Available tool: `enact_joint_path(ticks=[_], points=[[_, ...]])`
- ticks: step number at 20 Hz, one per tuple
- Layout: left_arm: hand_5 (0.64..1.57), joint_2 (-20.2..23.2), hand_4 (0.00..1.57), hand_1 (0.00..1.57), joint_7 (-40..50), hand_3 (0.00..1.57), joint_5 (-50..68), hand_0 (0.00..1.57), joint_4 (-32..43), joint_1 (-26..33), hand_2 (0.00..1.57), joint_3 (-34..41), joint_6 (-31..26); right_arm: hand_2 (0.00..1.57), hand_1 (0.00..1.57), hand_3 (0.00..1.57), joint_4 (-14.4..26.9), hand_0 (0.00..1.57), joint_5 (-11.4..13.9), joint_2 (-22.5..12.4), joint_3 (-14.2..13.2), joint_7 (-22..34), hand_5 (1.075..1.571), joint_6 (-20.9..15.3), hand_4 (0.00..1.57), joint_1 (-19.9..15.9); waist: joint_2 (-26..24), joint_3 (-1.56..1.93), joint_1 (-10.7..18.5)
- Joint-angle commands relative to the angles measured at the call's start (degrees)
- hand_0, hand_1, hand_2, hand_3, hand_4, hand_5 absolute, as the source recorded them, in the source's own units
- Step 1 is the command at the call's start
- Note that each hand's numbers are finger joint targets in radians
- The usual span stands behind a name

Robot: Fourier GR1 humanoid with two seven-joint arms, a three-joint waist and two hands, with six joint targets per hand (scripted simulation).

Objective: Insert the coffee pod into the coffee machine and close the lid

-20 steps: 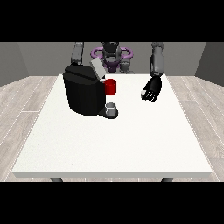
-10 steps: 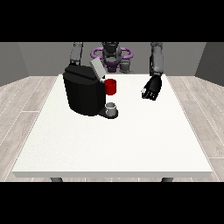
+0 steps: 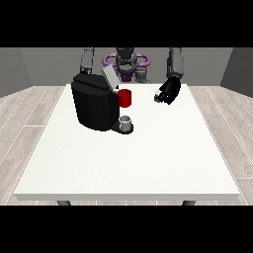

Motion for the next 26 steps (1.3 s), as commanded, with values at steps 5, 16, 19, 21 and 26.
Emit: enact_joint_path(ticks=[5,16,19,21,26], points=[[1.571,0.47,0.56,1.42,4.64,1.34,1.77,1.42,-3.52,-9.64,1.4,0.9,-12.34,0.0,0.0,0.0,5.18,0.0,-0.74,-1.88,-1.71,-3.47,1.571,1.96,0.0,-0.21,-3.84,0.04,0.01],[1.571,-2.74,0.52,1.38,9.81,1.38,4.05,1.38,-3.69,-14.61,1.4,5.29,-15.82,0.0,0.0,0.0,1.38,0.0,-0.97,0.93,0.35,-0.47,1.571,2.17,0.0,-1.81,-5.51,0.0,-3.56],[1.571,-1.46,0.51,1.22,13.99,1.29,4.07,1.22,-2.51,-19.39,1.27,7.52,-15.52,0.0,0.0,0.0,-0.55,0.0,-1.61,-0.81,-0.21,1.22,1.571,3.45,0.0,-4.83,-3.79,0.0,-6.2],[1.571,0.33,0.49,1.2,13.54,1.26,5.19,1.2,-2.21,-21.61,1.24,8.95,-17.69,0.0,0.0,0.0,-0.47,0.0,0.04,1.4,1.86,-1.21,1.571,0.99,0.0,-2.53,-2.99,0.0,-6.51],[1.571,1.66,0.48,1.17,10.57,1.27,3.67,1.17,-1.78,-21.7,1.25,8.51,-15.22,0.0,0.0,0.0,-4.54,0.0,-2.27,-1.73,-1.32,3.19,1.571,3.48,0.0,-7.87,0.29,-0.01,-7.95]])
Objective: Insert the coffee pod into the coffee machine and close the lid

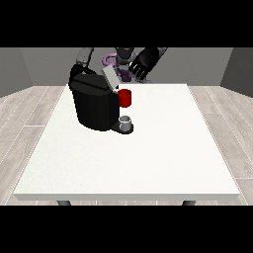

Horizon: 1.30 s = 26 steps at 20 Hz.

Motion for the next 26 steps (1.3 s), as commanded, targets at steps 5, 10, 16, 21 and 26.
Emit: enact_joint_path(ticks=[5,10,16,21,26], points=[[1.571,2.51,0.48,1.22,1.95,1.24,-0.76,1.22,3.09,-2.94,1.29,1.86,0.31,0.0,0.0,0.0,-4.69,0.0,-0.41,-0.36,0.22,2.6,1.571,0.73,0.27,0.26,1.89,-0.02,-4.28],[1.571,1.88,0.49,1.26,3.13,1.24,-0.51,1.26,2.3,-9.06,1.3,2.06,-0.55,0.0,0.0,0.0,-2.01,0.0,-2.14,-3.34,-4.14,1.36,1.571,1.46,0.0,-7.09,7.1,0.01,-2.97],[1.571,1.75,0.46,1.17,0.9,1.22,-1.69,1.17,2.62,-9.1,1.24,0.91,-0.26,0.0,0.0,0.0,-1.48,0.0,0.32,-1.44,-2.58,1.0,1.571,-1.47,0.1,-5.45,8.29,0.0,-2.3],[1.571,1.81,0.43,1.24,0.05,1.22,-1.77,1.24,3.94,-7.86,1.29,1.74,1.49,0.0,0.0,0.0,-2.39,0.0,-1.12,-3.43,-3.63,1.14,1.571,0.96,0.16,-4.87,8.87,-0.01,-3.62],[1.571,1.71,0.44,1.19,0.24,1.2,-1.81,1.19,5.0,-9.37,1.23,1.58,-0.6,0.0,0.0,0.0,-1.83,0.0,0.16,-1.15,-2.74,1.61,1.571,-1.74,0.03,-5.88,8.8,-0.01,-2.88]])
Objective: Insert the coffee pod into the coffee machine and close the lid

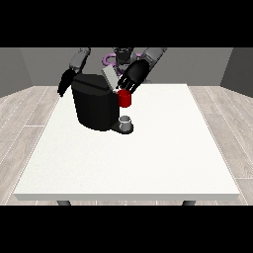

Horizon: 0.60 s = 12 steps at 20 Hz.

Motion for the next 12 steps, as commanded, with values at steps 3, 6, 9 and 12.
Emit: enact_joint_path(ticks=[3,6,9,12], points=[[1.571,2.74,0.42,1.2,0.26,1.2,-0.27,1.2,1.39,-4.09,1.25,1.24,-0.71,0.0,0.0,0.0,-0.82,0.0,-0.01,0.57,0.87,-0.18,1.571,0.43,0.12,-1.59,2.25,0.01,-2.03],[1.571,1.48,0.41,1.17,-0.63,1.19,0.01,1.17,1.72,-1.39,1.24,1.14,-0.55,0.0,0.0,0.0,-0.46,0.0,0.14,0.36,0.41,-1.08,1.571,-0.08,0.16,0.88,0.5,0.0,-1.08],[1.571,0.08,0.41,1.23,-1.06,1.2,-0.56,1.23,0.18,-0.47,1.26,0.39,1.19,0.0,0.0,0.0,1.25,0.0,-1.9,-1.23,-2.08,-1.82,1.571,1.29,0.0,1.52,-0.45,0.01,-0.12],[1.571,3.13,0.37,1.2,-3.39,1.2,-0.93,1.2,1.64,-1.07,1.25,1.39,2.2,0.0,0.0,0.0,-1.06,0.0,-1.76,-1.24,-1.3,-0.27,1.571,1.59,0.0,-0.77,2.6,-0.01,-1.42]])
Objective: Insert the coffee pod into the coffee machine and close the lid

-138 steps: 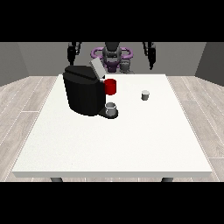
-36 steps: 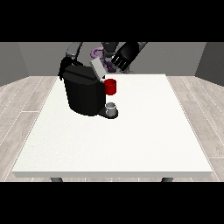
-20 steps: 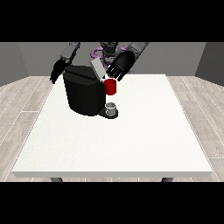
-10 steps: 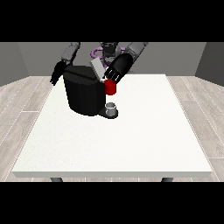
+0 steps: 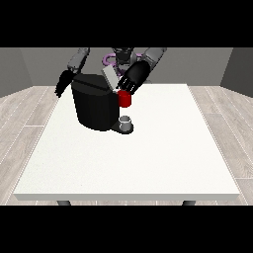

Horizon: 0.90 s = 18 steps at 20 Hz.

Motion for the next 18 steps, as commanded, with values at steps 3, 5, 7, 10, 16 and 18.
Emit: enact_joint_path(ticks=[3,5,7,10,16,18], points=[[1.571,-0.04,0.36,1.22,-1.89,1.2,-0.93,1.22,0.69,0.43,1.24,0.07,3.15,0.0,0.0,0.0,-1.55,0.0,1.26,1.96,2.51,0.09,1.571,-0.61,0.0,1.68,0.84,-0.02,-1.72],[1.571,-2.37,0.36,1.2,0.31,1.18,-1.29,1.2,-0.56,-0.82,1.22,-0.62,3.71,0.0,0.0,0.0,1.3,0.0,0.68,0.96,0.35,-1.65,1.571,-1.14,0.0,-0.48,0.85,0.0,0.23],[1.571,-4.03,0.35,1.18,0.56,1.17,-1.55,1.18,-2.1,-0.8,1.2,-1.23,4.9,0.0,0.0,0.0,4.1,0.0,0.5,0.18,-1.3,-4.91,1.571,-1.72,0.14,0.07,1.4,0.02,1.72],[1.571,-0.23,0.0,1.23,-1.9,1.16,-3.63,1.23,0.15,0.3,1.24,-1.89,5.2,0.0,0.0,0.0,-0.31,0.0,0.43,0.46,0.19,2.87,1.571,-0.86,0.0,-1.99,0.43,-0.02,0.14],[1.571,2.0,0.0,1.16,-5.96,1.07,-7.03,1.16,0.21,2.68,1.19,-4.29,7.65,0.0,0.0,0.0,-1.81,0.0,-0.08,0.22,0.02,1.43,1.571,-0.47,0.0,-0.6,1.67,-0.03,-0.54],[1.571,2.28,0.0,1.17,-5.39,1.02,-6.86,1.17,0.12,0.97,1.17,-3.64,7.52,0.0,0.0,0.0,-0.7,0.0,-0.23,-0.55,-0.44,-0.78,1.571,0.11,0.0,-1.21,3.48,-0.01,-0.73]])
